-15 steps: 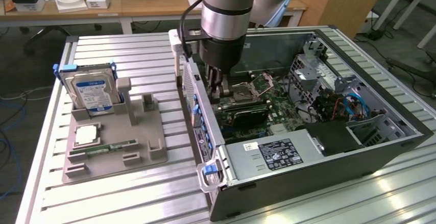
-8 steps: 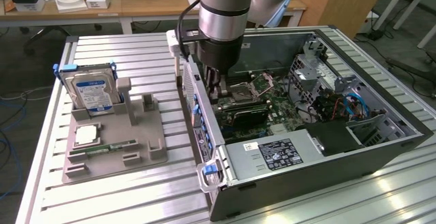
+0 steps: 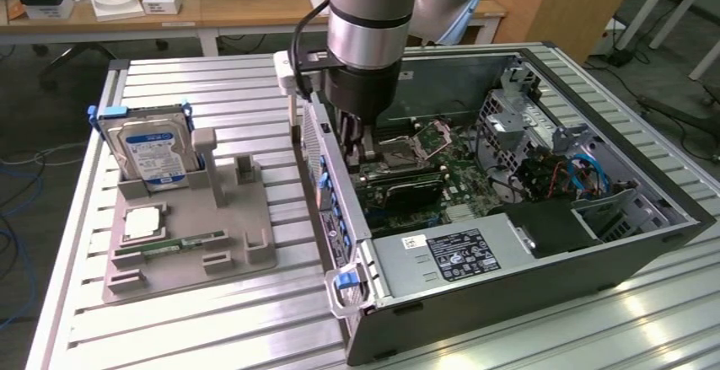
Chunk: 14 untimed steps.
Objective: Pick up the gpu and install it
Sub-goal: 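Press down on the gpu until it lock into place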
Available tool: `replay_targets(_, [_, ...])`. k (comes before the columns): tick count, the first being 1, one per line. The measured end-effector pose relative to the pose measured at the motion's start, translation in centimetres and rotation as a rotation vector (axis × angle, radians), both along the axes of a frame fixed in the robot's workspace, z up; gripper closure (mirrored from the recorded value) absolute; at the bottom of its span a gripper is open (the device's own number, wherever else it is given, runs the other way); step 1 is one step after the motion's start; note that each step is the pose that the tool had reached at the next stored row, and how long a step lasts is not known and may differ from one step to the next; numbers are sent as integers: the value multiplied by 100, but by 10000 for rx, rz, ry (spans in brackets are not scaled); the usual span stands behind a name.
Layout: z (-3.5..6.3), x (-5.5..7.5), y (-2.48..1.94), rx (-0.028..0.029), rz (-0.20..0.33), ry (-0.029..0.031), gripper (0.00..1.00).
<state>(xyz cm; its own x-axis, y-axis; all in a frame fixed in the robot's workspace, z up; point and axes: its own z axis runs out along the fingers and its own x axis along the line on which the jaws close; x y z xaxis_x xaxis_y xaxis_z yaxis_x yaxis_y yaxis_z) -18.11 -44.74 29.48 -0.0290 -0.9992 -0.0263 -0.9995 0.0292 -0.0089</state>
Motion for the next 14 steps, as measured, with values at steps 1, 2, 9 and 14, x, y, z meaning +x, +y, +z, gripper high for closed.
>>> replay_targets(1, [-1,0,-11,1,-1,-1,90])
replay_targets(2, [0,0,-19,1,0,-1,90])
replay_targets(9, [-3,1,-24,1,1,-2,90])
replay_targets(14, [-16,16,-34,1,0,-2,90])
